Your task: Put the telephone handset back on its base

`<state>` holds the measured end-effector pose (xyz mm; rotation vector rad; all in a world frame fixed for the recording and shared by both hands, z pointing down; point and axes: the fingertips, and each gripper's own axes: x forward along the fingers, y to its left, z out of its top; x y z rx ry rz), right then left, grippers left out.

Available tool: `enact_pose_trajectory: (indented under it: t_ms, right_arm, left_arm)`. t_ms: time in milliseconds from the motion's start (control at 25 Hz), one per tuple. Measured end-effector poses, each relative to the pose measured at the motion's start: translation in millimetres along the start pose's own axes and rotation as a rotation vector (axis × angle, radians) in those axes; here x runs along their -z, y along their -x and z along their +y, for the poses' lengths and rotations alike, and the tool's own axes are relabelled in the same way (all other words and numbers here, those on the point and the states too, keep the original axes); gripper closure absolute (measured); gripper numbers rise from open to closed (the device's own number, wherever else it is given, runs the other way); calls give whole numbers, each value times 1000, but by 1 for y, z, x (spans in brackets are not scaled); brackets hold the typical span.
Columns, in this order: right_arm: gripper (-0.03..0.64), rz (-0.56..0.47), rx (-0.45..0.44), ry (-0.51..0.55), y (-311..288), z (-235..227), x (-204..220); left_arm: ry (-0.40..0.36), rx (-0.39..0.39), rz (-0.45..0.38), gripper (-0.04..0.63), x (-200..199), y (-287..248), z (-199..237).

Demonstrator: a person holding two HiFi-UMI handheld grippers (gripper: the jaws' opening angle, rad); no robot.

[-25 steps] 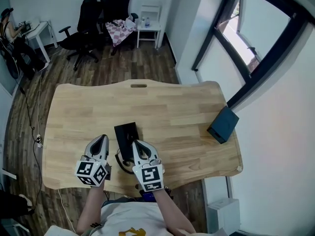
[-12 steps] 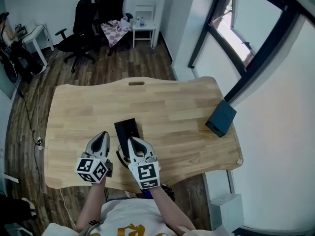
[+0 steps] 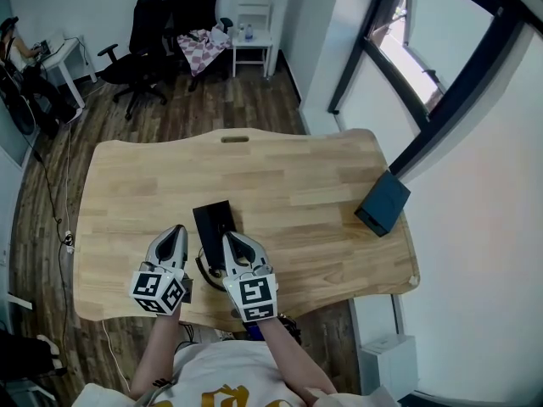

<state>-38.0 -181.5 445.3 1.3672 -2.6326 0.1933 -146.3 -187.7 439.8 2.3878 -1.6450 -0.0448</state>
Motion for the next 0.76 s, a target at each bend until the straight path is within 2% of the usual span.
enact_pose_trajectory:
  t_ms: [360,760]
  right_arm:
    - [611,10,20,-26,3,-16,10]
    - [611,6,22,-28,6,-21,8]
  left_arm:
    - [32,29,14,592,5,-2,-4]
    - [32,39,35,593,13,-4,-8]
